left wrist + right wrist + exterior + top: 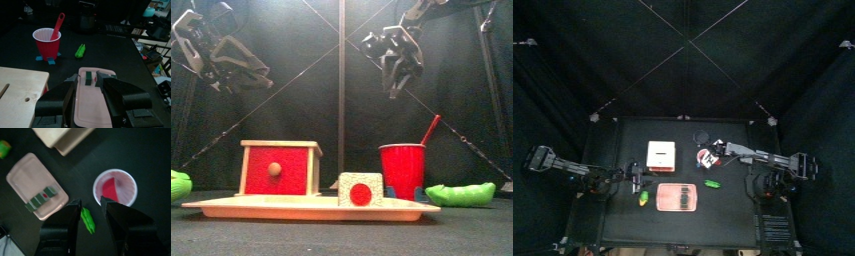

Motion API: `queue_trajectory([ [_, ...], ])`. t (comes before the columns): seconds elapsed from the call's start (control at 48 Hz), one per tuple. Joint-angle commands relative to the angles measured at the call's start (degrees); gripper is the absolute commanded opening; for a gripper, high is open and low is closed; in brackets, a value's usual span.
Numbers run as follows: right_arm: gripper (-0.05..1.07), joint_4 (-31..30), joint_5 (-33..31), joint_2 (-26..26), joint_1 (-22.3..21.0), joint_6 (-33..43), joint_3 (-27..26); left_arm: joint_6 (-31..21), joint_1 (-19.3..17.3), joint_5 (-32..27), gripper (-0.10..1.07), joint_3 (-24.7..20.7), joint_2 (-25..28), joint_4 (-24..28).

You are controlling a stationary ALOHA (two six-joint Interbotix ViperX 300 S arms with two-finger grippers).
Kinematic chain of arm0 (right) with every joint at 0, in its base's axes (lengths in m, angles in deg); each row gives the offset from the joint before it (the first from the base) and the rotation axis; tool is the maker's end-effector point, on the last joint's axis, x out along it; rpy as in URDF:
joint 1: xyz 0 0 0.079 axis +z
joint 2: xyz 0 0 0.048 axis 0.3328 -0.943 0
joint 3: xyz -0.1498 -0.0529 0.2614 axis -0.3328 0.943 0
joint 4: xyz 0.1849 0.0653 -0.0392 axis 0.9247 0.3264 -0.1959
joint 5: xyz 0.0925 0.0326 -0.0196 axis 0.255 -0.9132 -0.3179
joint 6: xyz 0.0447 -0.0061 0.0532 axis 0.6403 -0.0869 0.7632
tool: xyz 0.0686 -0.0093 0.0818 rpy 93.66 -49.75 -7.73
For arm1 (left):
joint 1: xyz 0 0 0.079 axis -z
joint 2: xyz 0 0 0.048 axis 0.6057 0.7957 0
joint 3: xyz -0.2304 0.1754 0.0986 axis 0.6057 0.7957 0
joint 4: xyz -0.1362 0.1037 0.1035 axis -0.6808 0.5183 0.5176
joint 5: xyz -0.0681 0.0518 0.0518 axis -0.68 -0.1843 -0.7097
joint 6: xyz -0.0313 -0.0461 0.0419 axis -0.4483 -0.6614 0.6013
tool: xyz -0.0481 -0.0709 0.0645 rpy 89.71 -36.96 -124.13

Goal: Grab drawer handle

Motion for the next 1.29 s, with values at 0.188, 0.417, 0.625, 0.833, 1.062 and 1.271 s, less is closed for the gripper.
queue_trajectory([
  [0.188,0.75,-0.7,26.7,7.3,1.3,0.6,9.9,-0.1,-0.1,2.2,0.76,-0.5,0.0,-2.7],
  [0.417,0.74,-0.9,46.1,9.8,1.2,0.7,18.3,-0.4,0.4,2.2,0.76,-1.1,0.1,-9.9],
  [0.625,0.72,-1.9,59.7,9.2,1.1,0.4,22.3,-3.7,0.8,2.2,0.76,-1.4,0.4,-18.4],
  [0.833,0.62,-4.0,66.4,7.4,1.1,0.6,23.5,-10.6,1.3,2.2,0.76,-1.6,2.2,-23.4],
  [1.062,0.53,-5.5,69.2,4.5,1.1,0.7,23.9,-16.3,1.3,2.1,0.76,-1.7,4.2,-23.5],
  [1.271,0.48,-5.7,74.1,2.4,1.1,0.4,25.4,-18.8,1.3,1.9,0.76,-1.6,5.4,-23.8],
])
